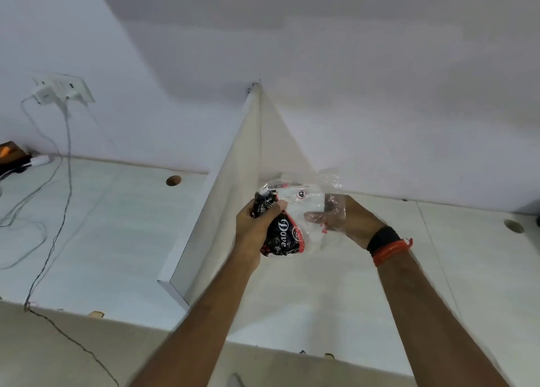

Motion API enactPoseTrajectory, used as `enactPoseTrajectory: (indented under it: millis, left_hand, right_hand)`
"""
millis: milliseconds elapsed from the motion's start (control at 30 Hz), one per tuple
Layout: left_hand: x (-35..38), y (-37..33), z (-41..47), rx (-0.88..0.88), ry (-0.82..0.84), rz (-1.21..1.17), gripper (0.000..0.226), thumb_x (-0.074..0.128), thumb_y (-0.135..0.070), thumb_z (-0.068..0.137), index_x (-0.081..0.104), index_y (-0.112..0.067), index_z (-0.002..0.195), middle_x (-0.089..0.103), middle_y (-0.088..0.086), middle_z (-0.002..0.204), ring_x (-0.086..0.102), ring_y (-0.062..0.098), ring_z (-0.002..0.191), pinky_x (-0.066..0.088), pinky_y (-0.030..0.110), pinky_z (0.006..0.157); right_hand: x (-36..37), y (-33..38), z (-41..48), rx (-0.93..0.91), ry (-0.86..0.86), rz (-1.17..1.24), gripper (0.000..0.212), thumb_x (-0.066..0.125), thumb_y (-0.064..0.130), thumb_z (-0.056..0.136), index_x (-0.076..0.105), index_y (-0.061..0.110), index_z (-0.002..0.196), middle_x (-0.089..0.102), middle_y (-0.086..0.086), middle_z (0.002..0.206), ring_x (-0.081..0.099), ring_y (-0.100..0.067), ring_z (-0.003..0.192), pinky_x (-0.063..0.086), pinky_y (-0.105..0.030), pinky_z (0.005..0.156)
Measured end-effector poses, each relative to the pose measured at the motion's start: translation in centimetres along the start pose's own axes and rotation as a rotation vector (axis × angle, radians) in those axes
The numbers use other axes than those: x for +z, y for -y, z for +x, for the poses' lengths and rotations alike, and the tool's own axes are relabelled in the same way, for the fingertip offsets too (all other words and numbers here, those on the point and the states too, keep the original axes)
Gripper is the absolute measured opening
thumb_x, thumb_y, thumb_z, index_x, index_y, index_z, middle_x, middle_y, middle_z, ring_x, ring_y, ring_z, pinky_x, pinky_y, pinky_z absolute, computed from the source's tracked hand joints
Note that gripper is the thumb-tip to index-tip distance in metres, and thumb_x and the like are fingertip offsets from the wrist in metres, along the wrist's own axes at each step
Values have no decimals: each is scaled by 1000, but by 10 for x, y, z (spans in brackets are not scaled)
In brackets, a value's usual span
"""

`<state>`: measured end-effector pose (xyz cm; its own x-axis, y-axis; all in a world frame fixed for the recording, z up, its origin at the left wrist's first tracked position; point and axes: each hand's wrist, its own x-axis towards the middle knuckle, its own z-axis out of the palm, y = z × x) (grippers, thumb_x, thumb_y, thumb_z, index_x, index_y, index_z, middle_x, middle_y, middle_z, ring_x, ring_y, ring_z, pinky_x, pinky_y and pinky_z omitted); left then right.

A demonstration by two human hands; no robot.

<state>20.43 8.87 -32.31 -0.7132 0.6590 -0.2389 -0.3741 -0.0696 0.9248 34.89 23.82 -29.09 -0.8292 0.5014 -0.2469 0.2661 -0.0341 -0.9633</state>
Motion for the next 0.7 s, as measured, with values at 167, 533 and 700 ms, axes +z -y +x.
enactPoseTrajectory:
  millis: [167, 533, 700]
  left_hand:
    - [6, 34, 23, -111, -13, 84, 16, 72, -33, 88, 74, -19, 96, 76, 6, 96, 72, 22, 90, 61, 37, 80]
    - [-37, 137, 43, -300, -110, 328, 21, 55, -29, 99, 60, -25, 79, 66, 10, 84, 65, 27, 77, 57, 45, 78]
    - [-45, 181, 46, -445, -61, 396, 12, 55, -26, 100, 62, -16, 97, 68, 19, 97, 65, 28, 78, 56, 37, 67]
  right_hand:
    - [-12, -45, 12, 180, -165, 143, 40, 67, 15, 90, 61, -2, 126, 72, -15, 118, 70, -27, 103, 54, -45, 95]
    - [-61, -133, -43, 214, -707, 672, 26, 54, 19, 95, 66, 11, 116, 71, -9, 104, 67, -29, 94, 54, -39, 79]
    - [-35, -161, -30, 367, -557, 713, 24, 55, 18, 93, 68, 11, 111, 73, -9, 96, 69, -28, 86, 57, -39, 74]
